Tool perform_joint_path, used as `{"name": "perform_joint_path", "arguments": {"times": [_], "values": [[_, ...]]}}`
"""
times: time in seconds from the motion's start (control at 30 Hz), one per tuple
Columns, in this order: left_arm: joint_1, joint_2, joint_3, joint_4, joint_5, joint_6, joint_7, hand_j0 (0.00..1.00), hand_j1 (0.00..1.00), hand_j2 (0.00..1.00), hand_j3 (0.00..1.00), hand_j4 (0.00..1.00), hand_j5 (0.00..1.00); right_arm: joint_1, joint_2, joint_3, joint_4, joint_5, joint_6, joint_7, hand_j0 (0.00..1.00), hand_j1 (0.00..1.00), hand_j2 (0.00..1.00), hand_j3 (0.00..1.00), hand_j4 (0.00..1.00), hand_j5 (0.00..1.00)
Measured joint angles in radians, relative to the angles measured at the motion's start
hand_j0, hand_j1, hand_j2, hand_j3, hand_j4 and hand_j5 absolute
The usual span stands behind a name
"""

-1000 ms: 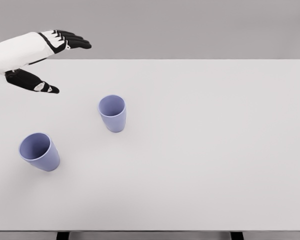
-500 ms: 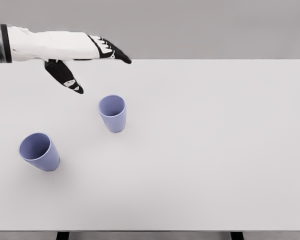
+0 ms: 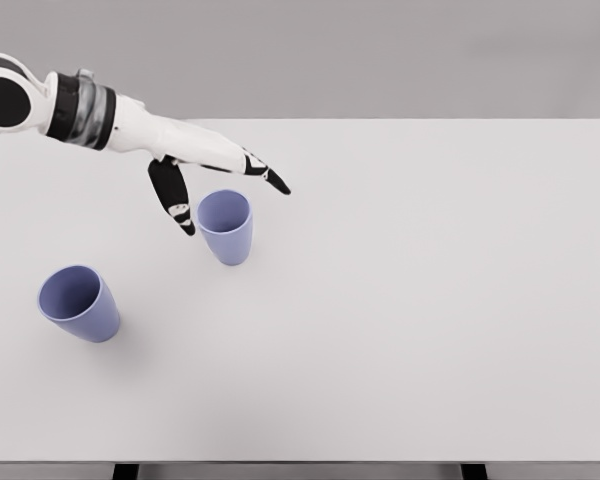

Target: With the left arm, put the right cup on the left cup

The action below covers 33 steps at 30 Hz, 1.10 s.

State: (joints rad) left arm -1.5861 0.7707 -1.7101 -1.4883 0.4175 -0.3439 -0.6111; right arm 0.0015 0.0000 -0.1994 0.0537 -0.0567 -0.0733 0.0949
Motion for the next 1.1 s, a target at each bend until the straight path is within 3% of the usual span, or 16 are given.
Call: {"name": "perform_joint_path", "arguments": {"times": [0.13, 0.47, 0.6, 0.67, 1.1], "values": [[0.003, 0.000, -0.008, 0.000, -0.044, 0.003, 0.000, 1.00, 1.00, 1.00, 1.00, 1.00, 1.00, 0.000, 0.000, 0.000, 0.000, 0.000, 0.000, 0.000, 1.00, 1.00, 1.00, 1.00, 1.00, 1.00], [0.015, -0.001, 0.027, -0.009, -0.251, 0.002, 0.000, 1.00, 1.00, 1.00, 1.00, 1.00, 1.00, 0.000, 0.000, 0.000, 0.000, 0.000, 0.000, 0.000, 1.00, 1.00, 1.00, 1.00, 1.00, 1.00], [0.106, 0.001, 0.075, -0.015, -0.317, 0.002, 0.000, 1.00, 1.00, 1.00, 1.00, 1.00, 1.00, 0.000, 0.000, 0.000, 0.000, 0.000, 0.000, 0.000, 1.00, 1.00, 1.00, 1.00, 1.00, 1.00], [0.115, 0.000, 0.109, -0.016, -0.346, 0.002, 0.000, 1.00, 1.00, 1.00, 1.00, 1.00, 1.00, 0.000, 0.000, 0.000, 0.000, 0.000, 0.000, 0.000, 1.00, 1.00, 1.00, 1.00, 1.00, 1.00], [0.152, -0.004, 0.170, -0.012, -0.395, 0.003, 0.000, 1.00, 1.00, 1.00, 1.00, 1.00, 1.00, 0.000, 0.000, 0.000, 0.000, 0.000, 0.000, 0.000, 1.00, 1.00, 1.00, 1.00, 1.00, 1.00]]}}
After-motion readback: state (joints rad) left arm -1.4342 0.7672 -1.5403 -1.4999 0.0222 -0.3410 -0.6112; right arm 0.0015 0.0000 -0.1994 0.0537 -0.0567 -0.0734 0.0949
